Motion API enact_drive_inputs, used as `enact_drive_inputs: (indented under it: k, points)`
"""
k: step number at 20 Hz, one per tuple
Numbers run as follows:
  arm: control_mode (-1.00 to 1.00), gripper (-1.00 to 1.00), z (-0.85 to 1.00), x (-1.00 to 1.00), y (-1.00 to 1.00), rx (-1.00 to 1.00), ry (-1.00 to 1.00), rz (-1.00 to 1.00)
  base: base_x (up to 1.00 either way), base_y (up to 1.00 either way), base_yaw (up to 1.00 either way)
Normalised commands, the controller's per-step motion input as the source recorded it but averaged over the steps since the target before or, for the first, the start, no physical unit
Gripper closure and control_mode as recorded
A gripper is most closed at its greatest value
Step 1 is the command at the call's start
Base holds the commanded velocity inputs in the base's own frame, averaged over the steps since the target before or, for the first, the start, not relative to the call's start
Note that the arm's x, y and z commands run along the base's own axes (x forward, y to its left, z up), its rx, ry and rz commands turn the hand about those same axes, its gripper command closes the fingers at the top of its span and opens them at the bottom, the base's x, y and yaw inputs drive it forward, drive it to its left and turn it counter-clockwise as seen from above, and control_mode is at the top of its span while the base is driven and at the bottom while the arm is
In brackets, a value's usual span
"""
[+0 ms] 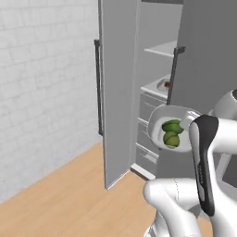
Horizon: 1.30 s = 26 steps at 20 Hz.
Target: Take the meat container that has the chicken drumstick and place it on the second highest rack of the freezer. Then take the vegetable container that has the lime and avocado and place it on the highest rack of the freezer.
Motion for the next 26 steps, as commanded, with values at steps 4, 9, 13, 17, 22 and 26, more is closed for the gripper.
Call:
enact_drive_inputs:
  k: [4,9,13,17,22,26]
  points:
    - [1.0,1.0,0.0,0.0,0.0,0.0,0.0,0.0,0.39,0.13,-0.25]
    - [1.0,1.0,0.0,0.0,0.0,0.0,0.0,0.0,0.36,0.05,-0.32]
    - [1.0,1.0,0.0,0.0,0.0,0.0,0.0,0.0,0.38,0.19,-0.36]
    - [1.0,1.0,0.0,0.0,0.0,0.0,0.0,0.0,0.31,0.18,-0.36]
    - [1.0,1.0,0.0,0.0,0.0,0.0,0.0,0.0,0.33,0.33,-0.35]
    - [1.0,1.0,0.0,0.0,0.0,0.0,0.0,0.0,0.31,0.49,-0.3]
